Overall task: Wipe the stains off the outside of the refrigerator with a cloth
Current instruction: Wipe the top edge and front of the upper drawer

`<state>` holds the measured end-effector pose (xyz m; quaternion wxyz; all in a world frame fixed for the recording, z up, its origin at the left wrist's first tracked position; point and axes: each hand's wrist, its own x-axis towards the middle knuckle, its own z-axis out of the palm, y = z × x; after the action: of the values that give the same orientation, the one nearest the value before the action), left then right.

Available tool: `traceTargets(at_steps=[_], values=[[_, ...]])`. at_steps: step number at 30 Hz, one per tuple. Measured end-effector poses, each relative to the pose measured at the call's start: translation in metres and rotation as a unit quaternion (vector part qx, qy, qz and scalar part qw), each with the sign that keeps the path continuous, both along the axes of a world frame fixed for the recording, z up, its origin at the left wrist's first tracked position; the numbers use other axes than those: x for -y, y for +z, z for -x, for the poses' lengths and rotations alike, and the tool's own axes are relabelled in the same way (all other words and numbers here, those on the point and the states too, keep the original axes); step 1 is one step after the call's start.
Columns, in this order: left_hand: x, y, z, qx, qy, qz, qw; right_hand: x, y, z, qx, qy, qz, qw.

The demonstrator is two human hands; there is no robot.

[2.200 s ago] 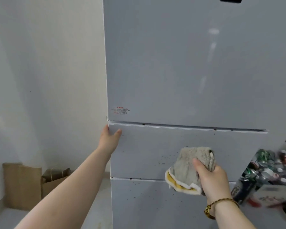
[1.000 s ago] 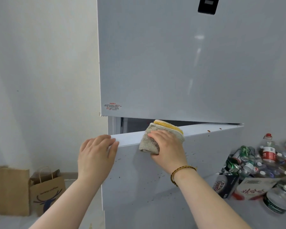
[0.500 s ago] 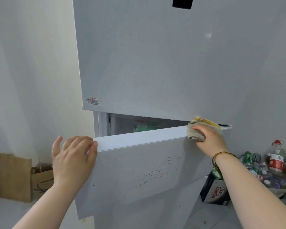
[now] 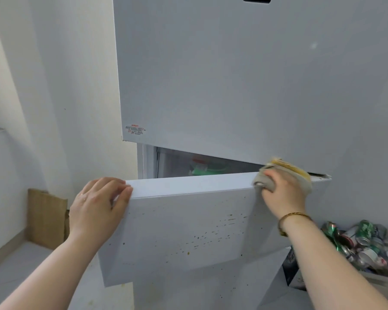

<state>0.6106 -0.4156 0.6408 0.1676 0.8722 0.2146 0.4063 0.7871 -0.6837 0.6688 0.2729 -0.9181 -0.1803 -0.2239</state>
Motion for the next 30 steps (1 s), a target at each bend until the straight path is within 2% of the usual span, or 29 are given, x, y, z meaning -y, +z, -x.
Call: traceTargets(at_steps=[4,8,11,17,22,24,26,30], values=[[-0.004,0.002,-0.009,-0.002,0.001,0.018,1.0,-0.055,-0.009,0.027,0.028,0.141,0.034,0.989],[-0.008,0.005,-0.015,-0.01,0.007,0.047,0.999,-0.06,-0.012,0.023,0.045,0.209,0.066,0.975],[-0.009,0.003,-0.018,-0.009,0.016,0.054,0.998,-0.03,-0.01,0.002,0.022,0.188,0.08,0.979],[-0.009,0.002,-0.019,-0.001,0.024,0.049,0.999,0.038,-0.005,-0.025,-0.021,0.04,0.01,0.999],[-0.002,0.003,-0.016,0.017,0.046,0.035,0.998,0.024,-0.004,-0.022,-0.016,-0.021,-0.041,0.999],[0.002,0.001,-0.014,0.019,0.054,0.03,0.998,0.006,-0.001,-0.014,-0.009,-0.009,-0.002,1.0],[0.004,0.0,-0.012,0.016,0.059,0.027,0.998,-0.019,0.001,-0.002,-0.005,0.059,0.045,0.997],[0.007,0.002,-0.009,0.017,0.053,0.032,0.998,-0.041,0.009,0.008,-0.046,0.141,0.067,0.987]])
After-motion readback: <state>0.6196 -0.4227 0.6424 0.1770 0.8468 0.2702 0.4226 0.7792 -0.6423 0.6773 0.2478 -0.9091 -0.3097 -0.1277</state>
